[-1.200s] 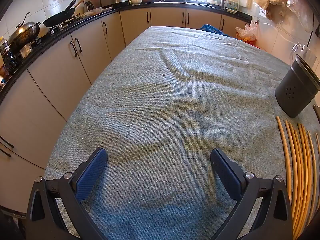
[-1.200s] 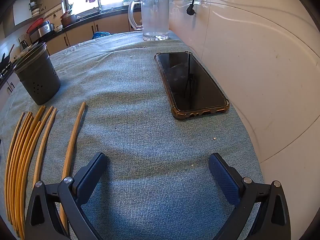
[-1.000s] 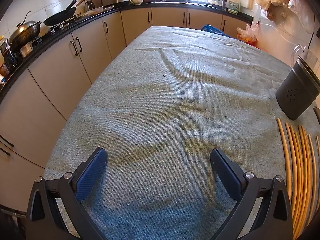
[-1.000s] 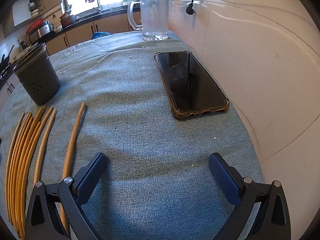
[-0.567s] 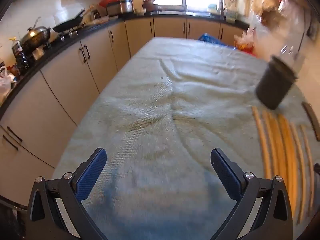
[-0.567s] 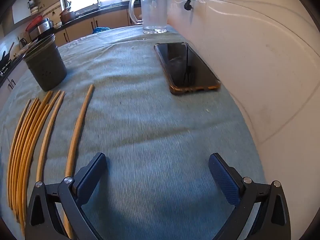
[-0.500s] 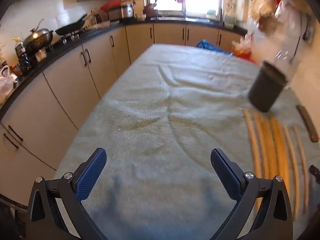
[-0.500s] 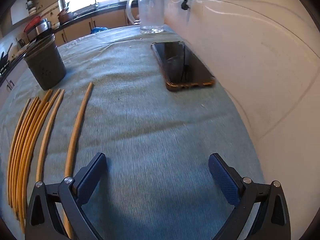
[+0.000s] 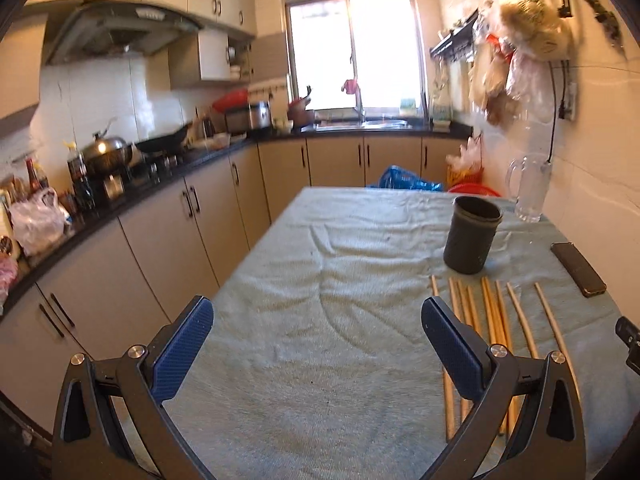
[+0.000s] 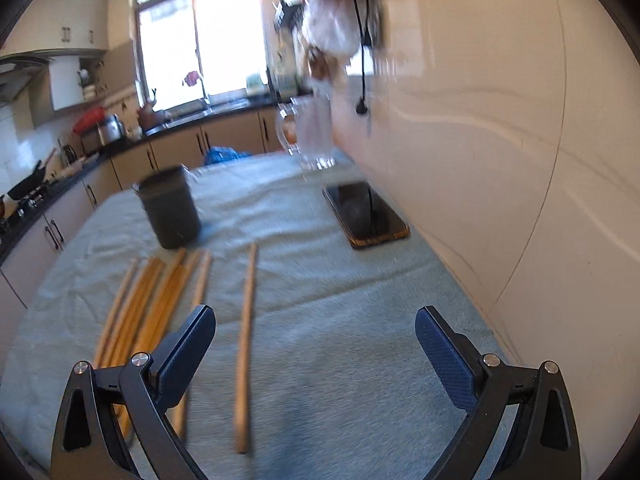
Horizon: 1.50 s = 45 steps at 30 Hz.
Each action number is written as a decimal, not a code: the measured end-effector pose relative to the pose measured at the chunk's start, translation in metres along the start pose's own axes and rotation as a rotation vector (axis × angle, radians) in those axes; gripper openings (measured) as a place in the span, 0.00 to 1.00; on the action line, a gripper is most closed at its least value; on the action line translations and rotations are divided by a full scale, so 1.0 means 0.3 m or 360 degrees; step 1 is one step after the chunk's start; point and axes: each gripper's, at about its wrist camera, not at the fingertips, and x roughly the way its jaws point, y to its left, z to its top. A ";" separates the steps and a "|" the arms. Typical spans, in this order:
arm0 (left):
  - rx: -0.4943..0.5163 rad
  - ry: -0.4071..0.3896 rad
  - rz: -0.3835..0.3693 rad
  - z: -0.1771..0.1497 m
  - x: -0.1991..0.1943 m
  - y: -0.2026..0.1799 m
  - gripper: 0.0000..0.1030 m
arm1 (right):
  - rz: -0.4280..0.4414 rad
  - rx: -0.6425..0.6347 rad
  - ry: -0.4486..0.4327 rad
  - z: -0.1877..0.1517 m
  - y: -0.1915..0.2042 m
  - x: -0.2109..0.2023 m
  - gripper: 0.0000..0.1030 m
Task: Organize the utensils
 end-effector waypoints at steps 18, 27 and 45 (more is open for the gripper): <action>-0.0020 -0.0234 -0.0025 0.001 -0.217 0.047 1.00 | -0.0007 -0.0107 -0.0397 -0.006 0.111 -0.303 0.99; -0.0064 -0.0321 -0.0039 -0.009 -0.321 0.103 1.00 | -0.0018 -0.0119 -0.0512 -0.010 0.138 -0.432 0.99; -0.0089 -0.0336 -0.0075 -0.026 -0.394 0.148 1.00 | -0.0020 -0.0156 -0.0610 -0.018 0.184 -0.573 0.99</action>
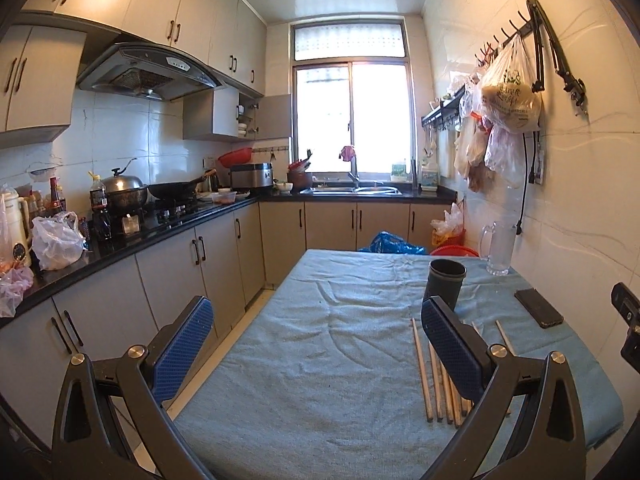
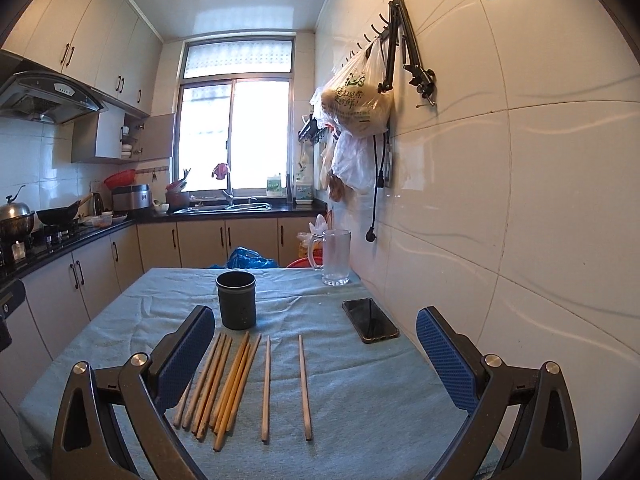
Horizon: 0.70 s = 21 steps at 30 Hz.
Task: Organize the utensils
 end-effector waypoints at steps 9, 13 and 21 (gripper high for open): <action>0.0030 0.0106 0.0004 -0.026 0.065 0.004 1.00 | 0.0006 0.0027 0.0089 -0.045 -0.008 0.061 0.99; 0.0023 0.0197 -0.0005 -0.035 0.126 0.009 1.00 | 0.0011 0.0045 0.0161 -0.076 -0.033 0.102 0.99; 0.0160 0.0356 -0.0047 -0.061 0.269 -0.036 1.00 | -0.0074 0.0084 0.0307 -0.144 -0.156 0.201 0.99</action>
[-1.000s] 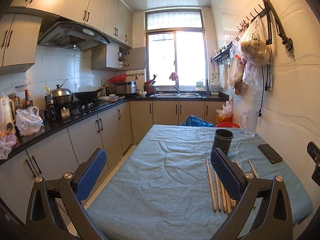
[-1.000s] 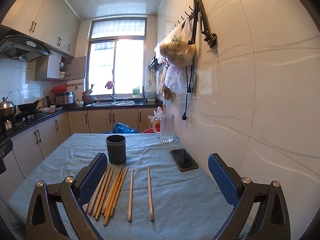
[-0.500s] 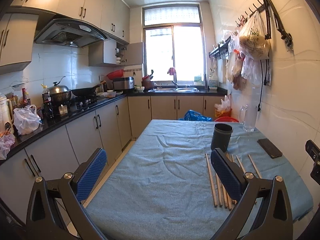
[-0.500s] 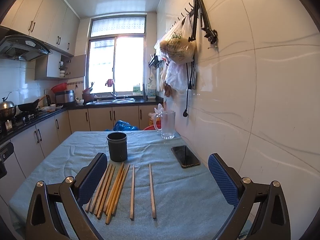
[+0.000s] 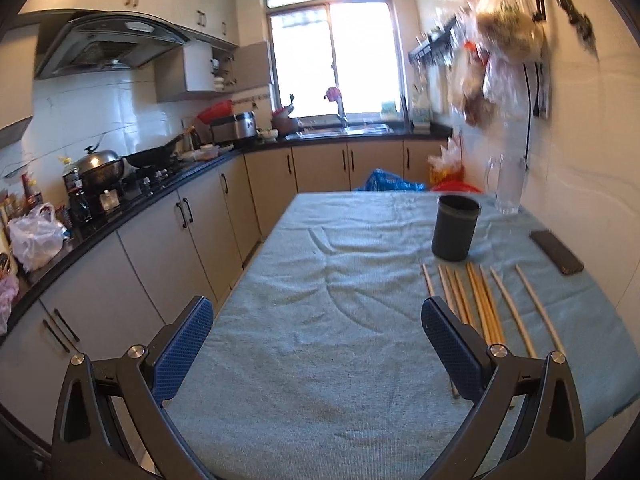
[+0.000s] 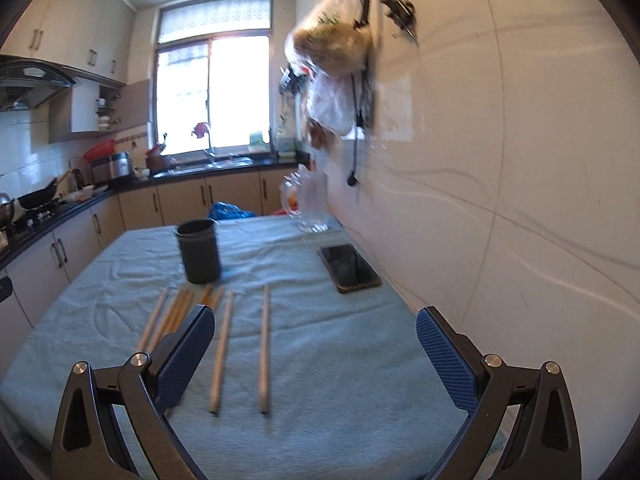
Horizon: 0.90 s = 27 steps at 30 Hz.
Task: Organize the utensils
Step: 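Lower the left tool onto one wooden chopstick and close it while the right tool grasps another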
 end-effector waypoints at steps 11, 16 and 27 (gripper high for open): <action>0.0139 0.0328 -0.0153 0.011 0.269 -0.153 1.00 | 0.0020 0.0020 0.0249 -0.053 -0.083 0.186 0.99; 0.0179 0.0426 -0.0178 0.014 0.393 -0.207 0.98 | 0.0076 -0.0041 0.0358 -0.040 -0.064 0.308 0.99; 0.0201 0.0561 -0.0176 -0.011 0.491 -0.242 0.86 | 0.0352 -0.0134 0.0627 -0.056 0.089 0.499 0.89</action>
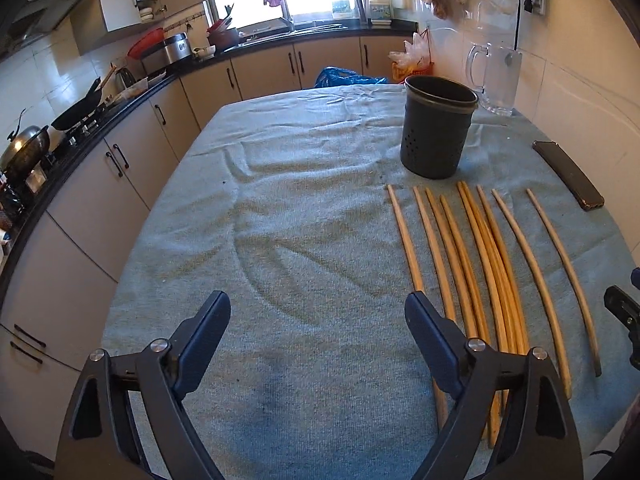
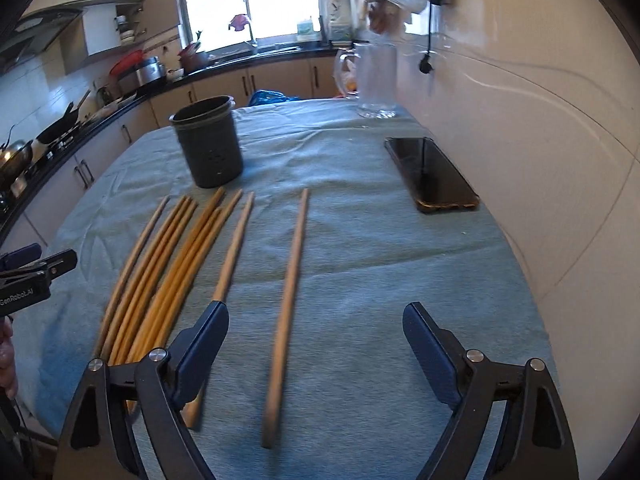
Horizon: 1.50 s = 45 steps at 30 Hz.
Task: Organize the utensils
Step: 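Lower the left tool onto one wooden chopstick and close it while the right tool grasps another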
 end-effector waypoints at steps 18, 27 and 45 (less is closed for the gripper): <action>-0.0021 0.0307 -0.0353 0.133 0.194 -0.037 0.44 | 0.0028 -0.0091 0.0176 0.105 -0.002 0.117 0.64; 0.0100 0.0429 -0.0367 0.224 0.358 -0.140 0.40 | -0.0002 -0.0115 0.0433 0.230 0.014 0.378 0.45; 0.0018 0.0222 -0.0458 0.254 0.185 -0.061 0.06 | 0.0148 -0.0054 0.0289 0.307 0.050 0.323 0.07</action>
